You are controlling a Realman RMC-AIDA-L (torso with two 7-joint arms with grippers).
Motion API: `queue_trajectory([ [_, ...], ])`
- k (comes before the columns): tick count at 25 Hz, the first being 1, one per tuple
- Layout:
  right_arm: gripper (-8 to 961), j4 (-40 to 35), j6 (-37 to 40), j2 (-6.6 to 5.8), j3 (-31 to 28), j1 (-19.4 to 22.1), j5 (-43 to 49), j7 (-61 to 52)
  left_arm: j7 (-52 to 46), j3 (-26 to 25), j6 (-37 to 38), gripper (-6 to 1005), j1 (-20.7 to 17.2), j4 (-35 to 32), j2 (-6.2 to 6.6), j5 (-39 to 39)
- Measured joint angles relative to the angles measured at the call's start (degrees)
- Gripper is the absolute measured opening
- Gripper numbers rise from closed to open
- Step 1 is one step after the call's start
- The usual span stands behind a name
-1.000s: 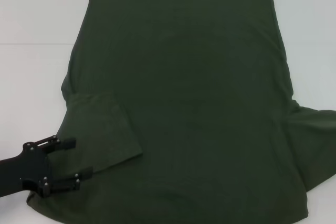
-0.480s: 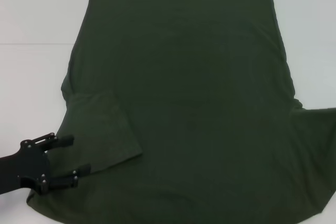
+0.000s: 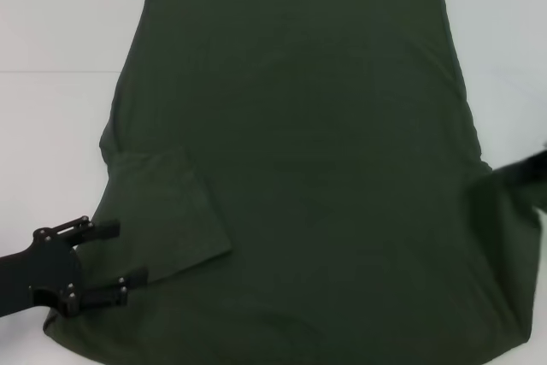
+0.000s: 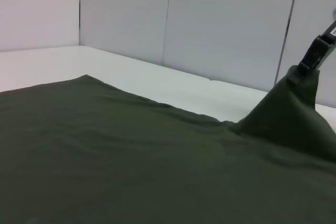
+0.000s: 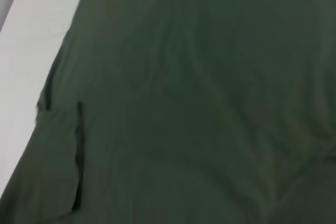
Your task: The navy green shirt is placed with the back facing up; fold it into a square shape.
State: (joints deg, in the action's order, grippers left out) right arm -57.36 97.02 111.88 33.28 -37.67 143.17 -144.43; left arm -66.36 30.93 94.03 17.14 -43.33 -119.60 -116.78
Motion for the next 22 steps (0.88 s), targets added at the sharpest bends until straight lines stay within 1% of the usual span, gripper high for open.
queue_trajectory([
  [6,32,1.56,-0.73,1.79,8.61,-5.14,0.79,-1.34,0.0,0.0,0.01,849,-0.05,0.0,-0.01,-0.24],
  [11,31,3.52,-1.76,3.08,11.97,-7.72,2.66,-1.99,0.0,0.01,0.01,849,-0.24,0.04,-0.08,-0.34],
  [15,31,4.6,-2.15,3.24,12.85,-8.09,2.82,-2.21,0.0,0.01,0.01,849,-0.26,0.1,-0.1,-0.38],
  [21,31,5.27,-2.27,3.26,12.56,-7.81,2.48,-2.87,0.0,0.01,0.01,850,-0.35,0.22,-0.1,-0.38],
  [22,55,5.27,-2.23,3.26,12.49,-7.68,2.17,-2.85,0.01,0.01,0.01,850,-0.35,0.24,-0.1,-0.38],
])
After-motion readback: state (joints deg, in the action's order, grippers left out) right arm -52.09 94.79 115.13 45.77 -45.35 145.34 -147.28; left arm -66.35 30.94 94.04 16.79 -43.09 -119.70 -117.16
